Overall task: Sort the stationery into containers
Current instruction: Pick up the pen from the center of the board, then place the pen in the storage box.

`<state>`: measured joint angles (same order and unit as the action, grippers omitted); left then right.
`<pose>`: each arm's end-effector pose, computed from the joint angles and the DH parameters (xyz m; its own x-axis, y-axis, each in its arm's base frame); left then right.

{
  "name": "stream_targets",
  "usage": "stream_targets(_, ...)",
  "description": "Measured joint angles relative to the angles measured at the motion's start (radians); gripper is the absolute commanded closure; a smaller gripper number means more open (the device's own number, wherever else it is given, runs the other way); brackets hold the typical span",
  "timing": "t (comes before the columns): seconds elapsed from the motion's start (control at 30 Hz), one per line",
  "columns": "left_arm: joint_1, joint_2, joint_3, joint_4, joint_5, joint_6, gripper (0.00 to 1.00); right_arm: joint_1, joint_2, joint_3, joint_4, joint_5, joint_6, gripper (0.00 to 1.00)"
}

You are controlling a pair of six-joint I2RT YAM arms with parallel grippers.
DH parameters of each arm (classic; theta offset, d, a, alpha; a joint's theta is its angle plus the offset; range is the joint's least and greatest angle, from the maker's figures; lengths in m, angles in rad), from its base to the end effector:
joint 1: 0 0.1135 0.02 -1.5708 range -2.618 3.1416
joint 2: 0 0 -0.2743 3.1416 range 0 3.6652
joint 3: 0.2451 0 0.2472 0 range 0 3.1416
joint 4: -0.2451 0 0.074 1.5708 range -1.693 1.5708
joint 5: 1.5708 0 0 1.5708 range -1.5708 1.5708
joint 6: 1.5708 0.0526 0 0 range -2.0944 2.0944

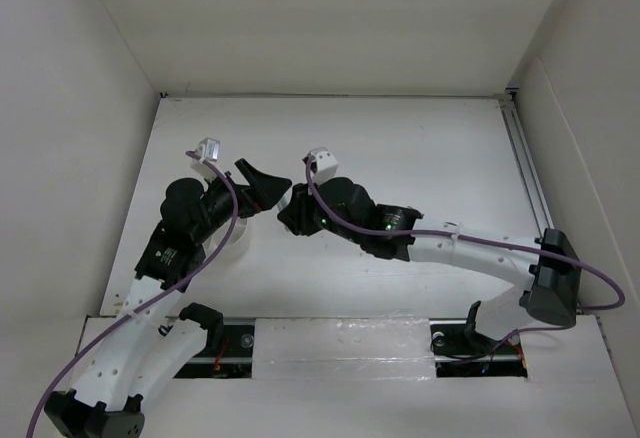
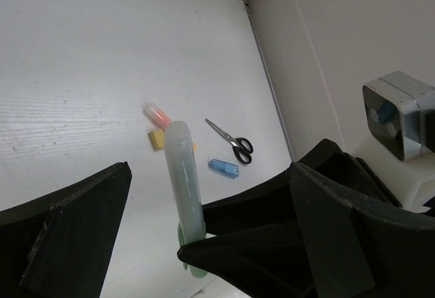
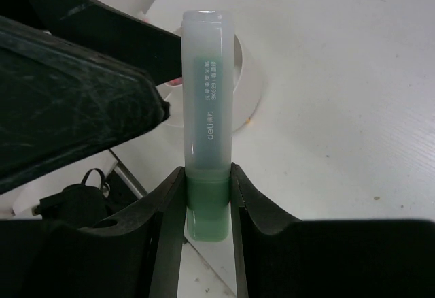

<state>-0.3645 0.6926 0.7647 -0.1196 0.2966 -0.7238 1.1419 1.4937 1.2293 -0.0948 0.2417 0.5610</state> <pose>0.1514 -0.0742 0.3599 -0.4396 -0.5101 -0.7393 0.4305 0.6027 -0.6719 0.1625 0.3250 0.3382 -0.5440 0.0526 -0.8374 -0.5910 0.6845 0.4268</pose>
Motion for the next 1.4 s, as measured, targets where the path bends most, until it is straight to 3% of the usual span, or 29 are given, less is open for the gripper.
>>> stream_targets(0.17, 0.000, 0.000, 0.000, 0.002, 0.008, -0.004, 0.30, 0.026, -0.034, -0.022, 0.056, 0.014, -0.019, 1.00)
stream_targets(0.3, 0.000, 0.005, 0.000, 0.005, 0.018, -0.009, 0.39, 0.044, -0.059, -0.035, 0.085, 0.030, -0.028, 1.00)
stream_targets(0.33, 0.000, 0.006, 0.000, 0.006, 0.020, -0.013, 0.55, 0.044, -0.061, -0.035, 0.093, 0.032, -0.031, 1.00)
stream_targets(0.47, 0.000, 0.007, 0.000, 0.023, 0.040, -0.028, 1.00, 0.044, -0.064, -0.036, 0.111, 0.038, -0.038, 1.00)
stream_targets(0.8, -0.013, 0.084, 0.100, -0.049, 0.010, 0.021, 1.00, 0.040, -0.064, -0.070, 0.188, 0.058, -0.077, 1.00)
stream_targets(0.83, -0.015, 0.089, 0.118, -0.065, 0.003, 0.034, 1.00, 0.040, -0.064, -0.072, 0.201, 0.058, -0.084, 0.96)
stream_targets(0.87, -0.017, 0.092, 0.135, -0.076, -0.004, 0.050, 1.00, 0.040, -0.064, -0.074, 0.217, 0.058, -0.092, 0.86)
stream_targets(0.9, -0.018, 0.093, 0.144, -0.087, -0.014, 0.061, 1.00, 0.040, -0.064, -0.074, 0.233, 0.058, -0.098, 0.44)
stream_targets(0.93, -0.021, 0.094, 0.163, -0.096, -0.034, 0.081, 1.00, 0.039, -0.064, -0.074, 0.243, 0.058, -0.106, 0.22)
stream_targets(0.97, -0.018, 0.096, 0.176, -0.102, -0.074, 0.102, 1.00, 0.039, -0.066, -0.077, 0.240, 0.058, -0.113, 0.12)
stream_targets(1.03, -0.005, 0.100, 0.203, -0.119, -0.164, 0.140, 1.00, 0.043, -0.068, -0.091, 0.237, 0.064, -0.132, 0.01)
stream_targets(1.4, 0.000, 0.013, 0.206, -0.116, -0.707, 0.349, 1.00, 0.043, -0.255, -0.286, 0.200, 0.097, -0.179, 0.00)
